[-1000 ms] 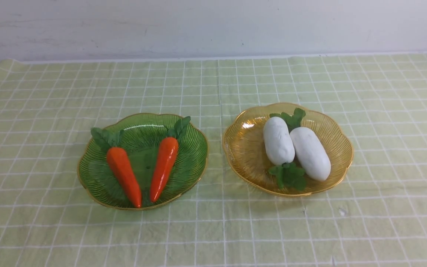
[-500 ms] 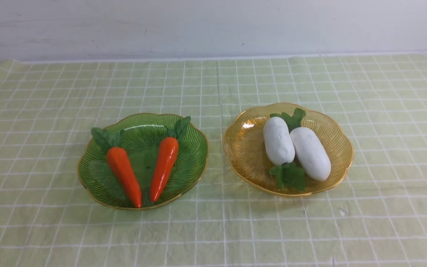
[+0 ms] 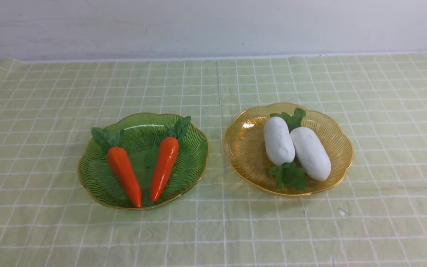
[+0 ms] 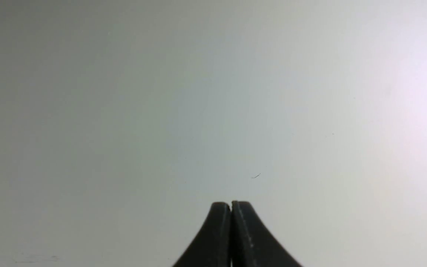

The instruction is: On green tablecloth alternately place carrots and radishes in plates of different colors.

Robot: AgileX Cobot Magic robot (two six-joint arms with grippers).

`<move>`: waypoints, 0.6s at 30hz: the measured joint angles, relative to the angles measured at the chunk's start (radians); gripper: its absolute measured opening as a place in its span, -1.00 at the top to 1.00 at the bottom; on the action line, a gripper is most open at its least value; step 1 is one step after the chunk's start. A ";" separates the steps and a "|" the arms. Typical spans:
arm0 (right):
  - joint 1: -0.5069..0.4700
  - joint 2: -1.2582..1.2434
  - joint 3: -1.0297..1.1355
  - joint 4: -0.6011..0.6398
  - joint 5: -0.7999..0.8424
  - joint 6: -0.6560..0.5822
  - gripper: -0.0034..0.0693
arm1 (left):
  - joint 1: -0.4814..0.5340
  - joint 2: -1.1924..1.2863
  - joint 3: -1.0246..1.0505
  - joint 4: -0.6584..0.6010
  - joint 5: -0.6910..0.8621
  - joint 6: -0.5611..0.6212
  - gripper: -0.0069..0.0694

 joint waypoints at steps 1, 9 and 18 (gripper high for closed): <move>0.000 0.000 0.000 0.000 0.000 0.000 0.95 | 0.000 0.000 0.001 -0.007 0.008 0.010 0.84; 0.000 0.000 0.000 0.000 0.000 0.000 0.95 | 0.000 0.000 0.001 -0.090 0.007 0.087 0.84; 0.000 0.000 0.000 0.000 0.000 0.000 0.95 | 0.000 0.000 0.001 -0.102 0.007 0.091 0.84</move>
